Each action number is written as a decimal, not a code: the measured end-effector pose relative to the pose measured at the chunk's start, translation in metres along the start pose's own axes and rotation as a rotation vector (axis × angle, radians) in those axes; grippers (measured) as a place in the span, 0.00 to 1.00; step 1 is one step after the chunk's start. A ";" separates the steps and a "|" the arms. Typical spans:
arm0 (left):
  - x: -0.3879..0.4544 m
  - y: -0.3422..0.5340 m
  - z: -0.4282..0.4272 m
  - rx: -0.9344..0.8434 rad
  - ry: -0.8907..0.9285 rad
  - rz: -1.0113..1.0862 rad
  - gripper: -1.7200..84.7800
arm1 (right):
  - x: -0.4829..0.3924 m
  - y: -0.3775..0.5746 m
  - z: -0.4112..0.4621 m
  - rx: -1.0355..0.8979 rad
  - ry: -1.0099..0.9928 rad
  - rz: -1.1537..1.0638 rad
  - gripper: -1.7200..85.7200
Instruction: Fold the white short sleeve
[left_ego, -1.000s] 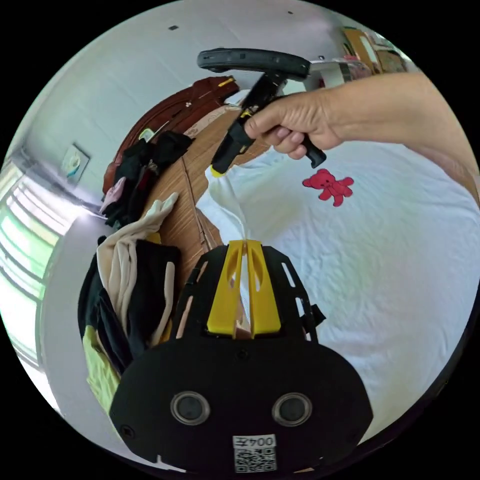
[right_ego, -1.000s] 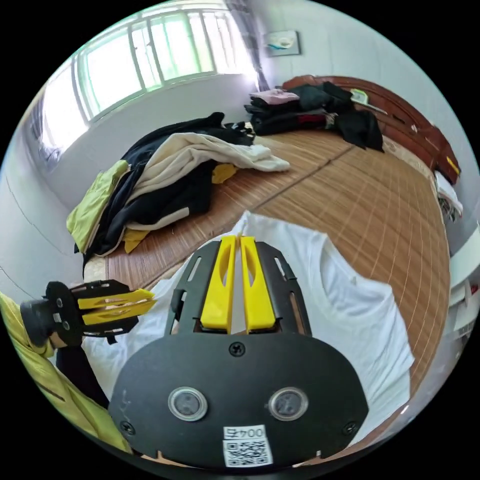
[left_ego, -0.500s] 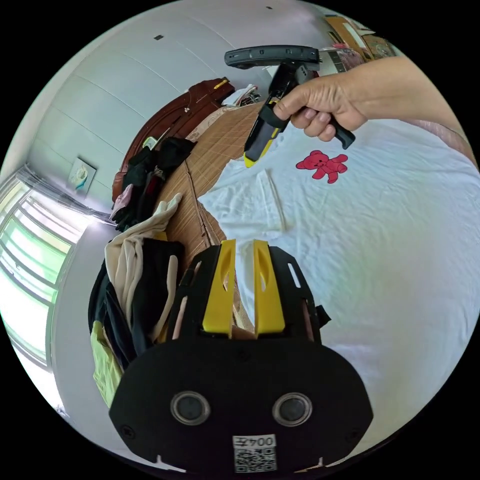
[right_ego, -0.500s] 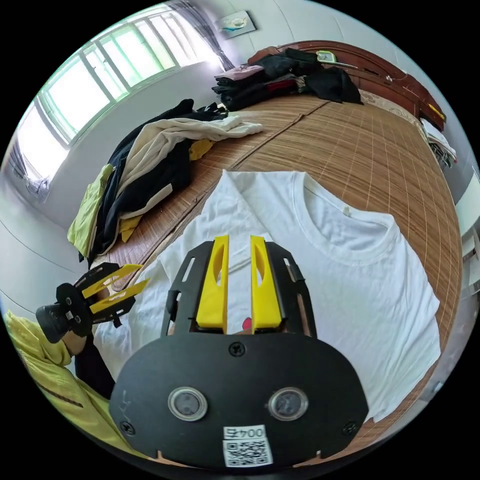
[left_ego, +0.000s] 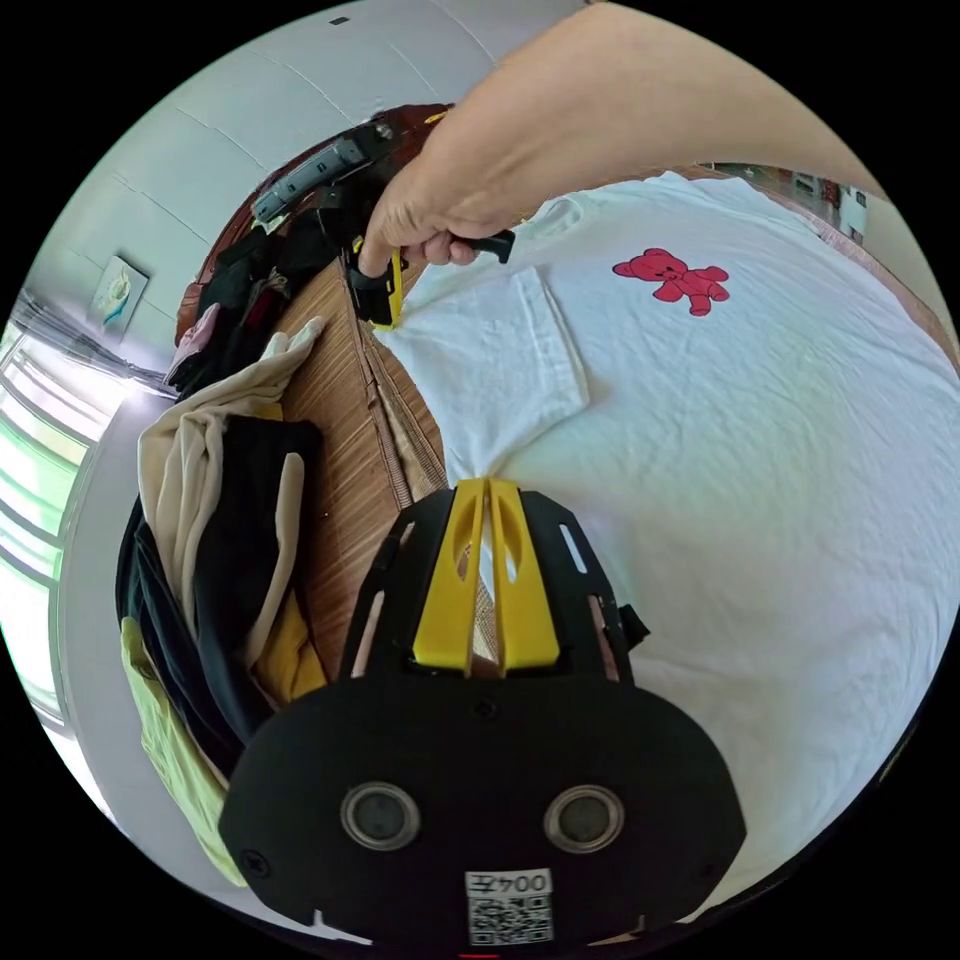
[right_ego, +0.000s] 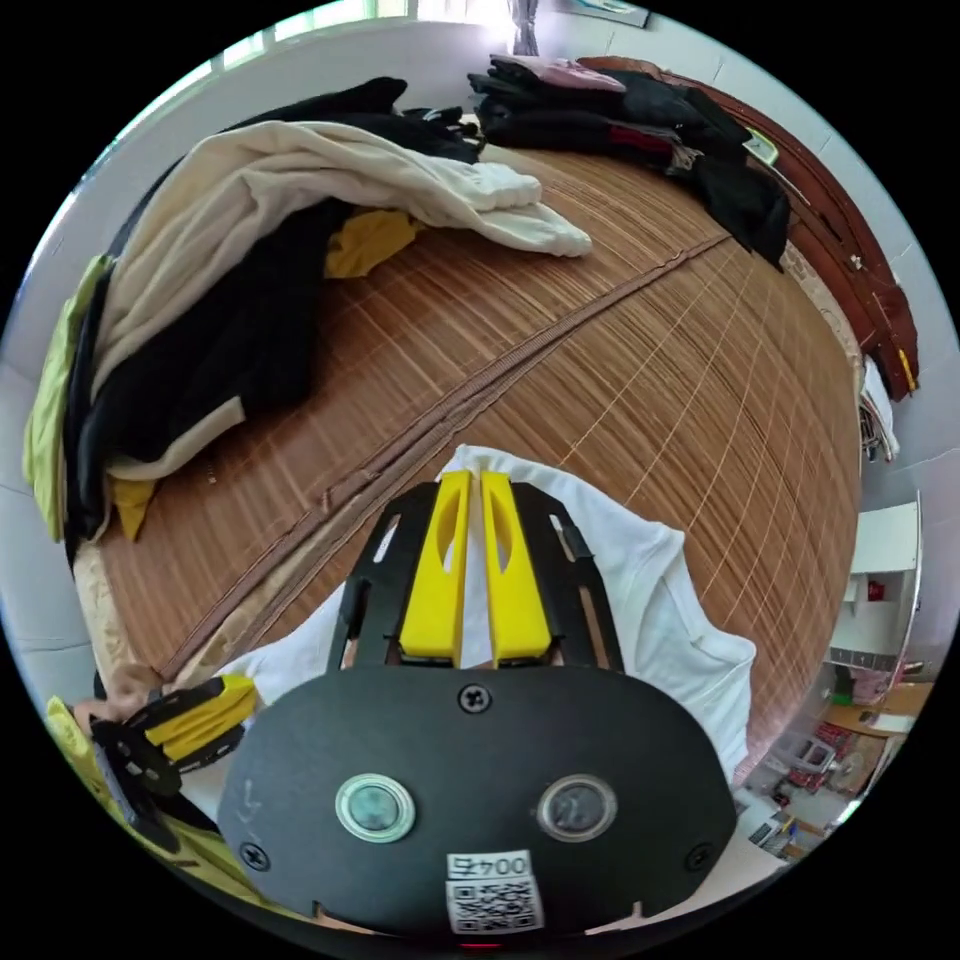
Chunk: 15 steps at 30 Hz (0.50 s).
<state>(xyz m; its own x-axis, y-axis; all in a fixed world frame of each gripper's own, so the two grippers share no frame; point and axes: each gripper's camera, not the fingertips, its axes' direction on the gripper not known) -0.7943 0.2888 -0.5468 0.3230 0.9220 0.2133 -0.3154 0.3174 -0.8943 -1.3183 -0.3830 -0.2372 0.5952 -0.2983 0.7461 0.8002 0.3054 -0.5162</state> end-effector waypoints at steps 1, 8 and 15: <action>0.003 0.001 0.002 -0.001 -0.018 0.005 0.03 | 0.006 -0.004 0.007 0.003 -0.043 0.036 0.07; 0.013 0.006 0.009 -0.003 -0.094 0.037 0.03 | 0.062 0.016 0.000 0.144 -0.413 0.233 0.11; -0.004 0.013 0.008 0.018 -0.083 -0.001 0.03 | 0.024 0.086 -0.021 0.211 -0.375 0.133 0.11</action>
<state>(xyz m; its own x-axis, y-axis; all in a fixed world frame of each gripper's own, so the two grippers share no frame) -0.8067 0.2912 -0.5558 0.2487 0.9367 0.2466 -0.3318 0.3216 -0.8869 -1.2337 -0.3831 -0.2722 0.5926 0.0924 0.8002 0.6632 0.5078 -0.5498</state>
